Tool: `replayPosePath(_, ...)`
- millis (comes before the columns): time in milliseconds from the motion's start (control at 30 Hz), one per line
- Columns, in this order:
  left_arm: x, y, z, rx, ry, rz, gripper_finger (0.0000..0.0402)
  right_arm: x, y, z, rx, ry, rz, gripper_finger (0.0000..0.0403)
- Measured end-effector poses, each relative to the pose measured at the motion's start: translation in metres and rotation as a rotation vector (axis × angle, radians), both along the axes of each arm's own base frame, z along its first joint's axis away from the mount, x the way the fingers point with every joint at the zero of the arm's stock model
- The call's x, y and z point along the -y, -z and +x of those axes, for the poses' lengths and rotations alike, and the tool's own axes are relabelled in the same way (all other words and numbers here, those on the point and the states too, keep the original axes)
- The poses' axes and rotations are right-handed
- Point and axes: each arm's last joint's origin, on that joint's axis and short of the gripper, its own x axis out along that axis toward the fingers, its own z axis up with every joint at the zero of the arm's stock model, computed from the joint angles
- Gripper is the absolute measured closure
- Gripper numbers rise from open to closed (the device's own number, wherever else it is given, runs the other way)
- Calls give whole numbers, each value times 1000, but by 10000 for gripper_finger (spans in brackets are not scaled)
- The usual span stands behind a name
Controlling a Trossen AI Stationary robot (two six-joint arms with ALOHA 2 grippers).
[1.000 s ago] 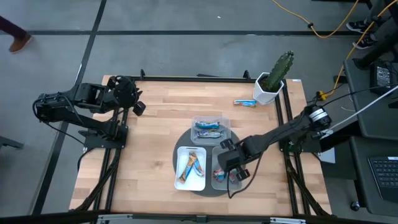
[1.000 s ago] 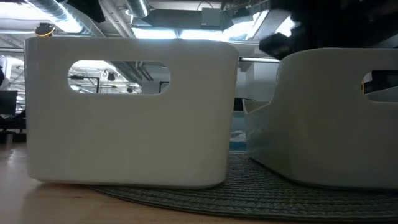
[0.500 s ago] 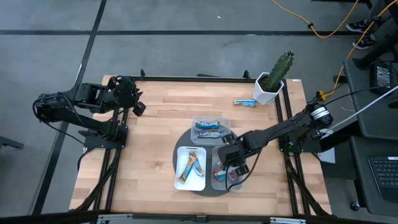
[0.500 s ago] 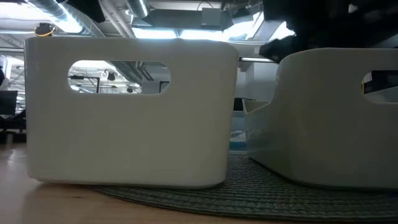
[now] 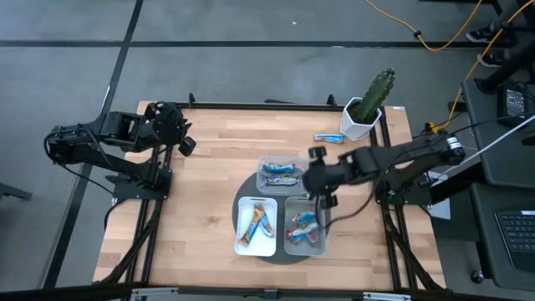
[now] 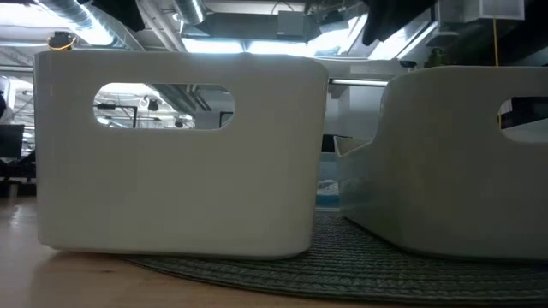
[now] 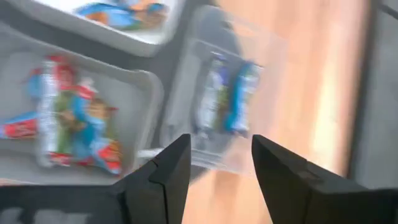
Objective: Pick and place Granola Bars by type
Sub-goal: Put the orange chocolate chip into the white bin
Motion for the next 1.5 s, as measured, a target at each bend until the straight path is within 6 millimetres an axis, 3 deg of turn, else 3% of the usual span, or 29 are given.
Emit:
replayPosePath(167,0,0,0,0,-3,5,327,30,-22,-12,32,111,-39,231)
replayPosePath(400,0,0,0,1,-4,5,327,74,-31,-24,11,206,-59,225)
replayPosePath(667,-1,0,0,30,-41,3,327,125,-29,-31,-27,274,-54,159)
replayPosePath(867,-1,0,0,39,-49,-3,327,162,-18,-40,-61,350,-51,118)
replayPosePath(1100,-1,-1,-1,45,-65,10,327,197,6,-48,-37,399,11,112)
replayPosePath(1500,-2,-1,-1,50,-87,35,327,227,69,-63,-20,485,56,111)
